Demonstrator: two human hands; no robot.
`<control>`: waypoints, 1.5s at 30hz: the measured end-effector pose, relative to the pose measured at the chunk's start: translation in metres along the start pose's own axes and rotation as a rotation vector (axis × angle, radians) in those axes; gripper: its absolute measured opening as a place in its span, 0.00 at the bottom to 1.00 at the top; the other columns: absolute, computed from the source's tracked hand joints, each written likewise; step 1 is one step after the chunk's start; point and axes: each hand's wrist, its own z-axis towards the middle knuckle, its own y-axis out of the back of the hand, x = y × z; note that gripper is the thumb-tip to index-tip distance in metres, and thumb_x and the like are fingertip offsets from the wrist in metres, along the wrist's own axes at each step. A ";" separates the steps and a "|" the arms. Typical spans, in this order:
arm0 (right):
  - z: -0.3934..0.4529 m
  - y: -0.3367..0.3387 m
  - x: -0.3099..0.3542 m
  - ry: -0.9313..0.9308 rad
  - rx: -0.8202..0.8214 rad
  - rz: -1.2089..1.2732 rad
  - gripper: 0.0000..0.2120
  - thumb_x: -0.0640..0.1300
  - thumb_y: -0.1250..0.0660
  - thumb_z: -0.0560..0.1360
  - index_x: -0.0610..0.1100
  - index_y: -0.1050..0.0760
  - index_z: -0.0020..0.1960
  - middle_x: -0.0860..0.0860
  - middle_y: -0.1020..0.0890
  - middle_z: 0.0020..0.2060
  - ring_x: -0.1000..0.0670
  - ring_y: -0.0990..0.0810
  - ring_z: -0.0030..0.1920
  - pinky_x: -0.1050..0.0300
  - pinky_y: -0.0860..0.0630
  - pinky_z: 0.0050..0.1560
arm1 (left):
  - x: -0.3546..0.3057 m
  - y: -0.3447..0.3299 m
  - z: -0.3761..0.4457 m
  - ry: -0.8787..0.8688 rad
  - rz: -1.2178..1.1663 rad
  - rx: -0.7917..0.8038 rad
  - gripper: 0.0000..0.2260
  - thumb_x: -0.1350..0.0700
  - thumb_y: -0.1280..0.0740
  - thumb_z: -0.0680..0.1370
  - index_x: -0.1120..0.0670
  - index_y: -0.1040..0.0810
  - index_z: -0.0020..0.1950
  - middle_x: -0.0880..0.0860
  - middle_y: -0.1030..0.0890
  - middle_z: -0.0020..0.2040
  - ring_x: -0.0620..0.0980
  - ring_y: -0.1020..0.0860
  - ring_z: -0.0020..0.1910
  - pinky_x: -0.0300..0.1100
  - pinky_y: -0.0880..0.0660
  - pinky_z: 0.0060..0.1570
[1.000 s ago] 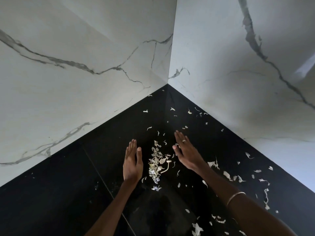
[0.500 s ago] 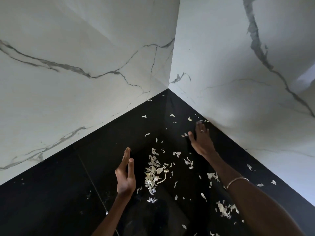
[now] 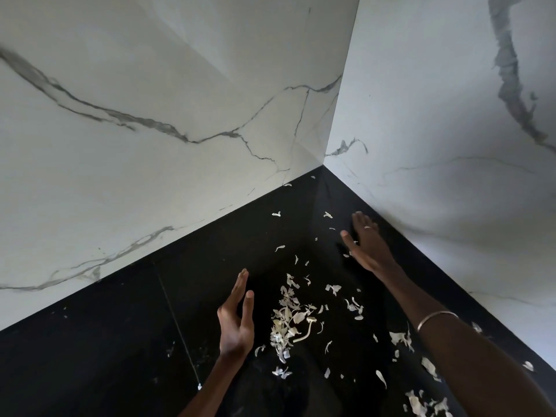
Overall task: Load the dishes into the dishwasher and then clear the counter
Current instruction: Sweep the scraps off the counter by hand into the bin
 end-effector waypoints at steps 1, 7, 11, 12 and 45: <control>-0.005 -0.005 0.010 0.058 0.026 -0.013 0.34 0.59 0.46 0.82 0.41 0.50 0.80 0.47 0.49 0.79 0.49 0.54 0.79 0.50 0.56 0.79 | 0.000 0.000 0.000 0.003 0.001 0.000 0.23 0.47 0.40 0.81 0.56 0.29 0.72 0.47 0.27 0.71 0.47 0.31 0.72 0.51 0.32 0.69; -0.063 -0.023 0.057 0.495 0.195 -0.066 0.31 0.61 0.51 0.82 0.51 0.55 0.80 0.59 0.54 0.79 0.60 0.59 0.78 0.55 0.54 0.79 | -0.004 0.000 -0.001 0.012 0.000 -0.013 0.22 0.47 0.40 0.81 0.55 0.29 0.73 0.48 0.27 0.71 0.46 0.31 0.72 0.49 0.32 0.70; -0.013 0.002 0.039 0.419 0.081 0.021 0.28 0.58 0.47 0.82 0.52 0.46 0.80 0.59 0.48 0.79 0.59 0.53 0.78 0.51 0.45 0.78 | -0.003 0.001 0.000 0.019 0.002 -0.006 0.22 0.48 0.40 0.81 0.55 0.30 0.73 0.46 0.28 0.72 0.46 0.32 0.73 0.49 0.32 0.70; 0.009 0.006 0.035 0.348 0.048 0.049 0.28 0.57 0.45 0.82 0.51 0.45 0.79 0.57 0.46 0.79 0.58 0.52 0.78 0.49 0.45 0.78 | -0.003 0.001 0.000 0.018 -0.001 -0.004 0.22 0.48 0.40 0.81 0.54 0.30 0.73 0.46 0.28 0.72 0.46 0.32 0.73 0.48 0.32 0.71; 0.059 0.014 0.048 0.194 0.140 -0.051 0.28 0.57 0.48 0.83 0.49 0.45 0.79 0.53 0.45 0.79 0.51 0.50 0.78 0.51 0.50 0.75 | -0.007 0.003 -0.002 0.030 0.023 -0.002 0.22 0.45 0.40 0.81 0.50 0.31 0.74 0.42 0.29 0.72 0.43 0.34 0.74 0.48 0.34 0.72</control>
